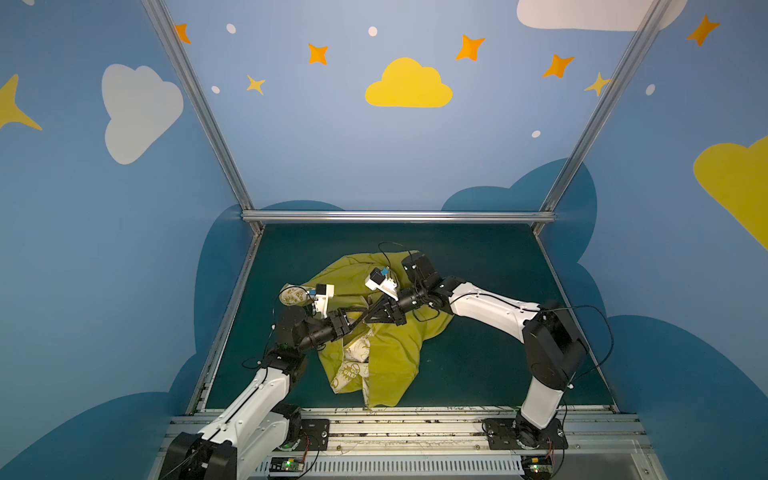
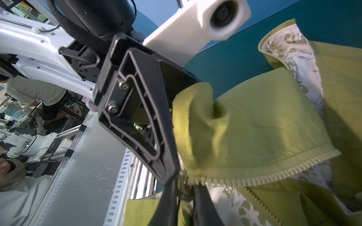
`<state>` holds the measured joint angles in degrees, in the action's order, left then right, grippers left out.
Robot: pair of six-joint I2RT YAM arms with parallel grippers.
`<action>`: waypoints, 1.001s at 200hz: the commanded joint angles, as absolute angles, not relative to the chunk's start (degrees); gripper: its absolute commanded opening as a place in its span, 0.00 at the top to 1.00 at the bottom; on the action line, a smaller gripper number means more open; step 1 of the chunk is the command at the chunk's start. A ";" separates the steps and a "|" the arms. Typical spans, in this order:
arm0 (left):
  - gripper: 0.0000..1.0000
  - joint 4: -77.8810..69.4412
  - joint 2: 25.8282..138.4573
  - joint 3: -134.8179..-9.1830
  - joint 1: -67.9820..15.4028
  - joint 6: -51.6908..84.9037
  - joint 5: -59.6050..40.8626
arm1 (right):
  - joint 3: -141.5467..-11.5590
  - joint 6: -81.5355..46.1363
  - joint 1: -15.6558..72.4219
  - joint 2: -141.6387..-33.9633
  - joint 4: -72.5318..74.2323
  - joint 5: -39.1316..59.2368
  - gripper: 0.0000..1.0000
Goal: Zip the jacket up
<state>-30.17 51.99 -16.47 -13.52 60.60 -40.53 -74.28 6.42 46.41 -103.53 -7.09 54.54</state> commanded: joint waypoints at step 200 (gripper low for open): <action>0.97 -20.39 50.81 -21.26 -16.35 59.46 -35.59 | -64.50 -2.44 45.52 -91.82 0.71 40.94 0.47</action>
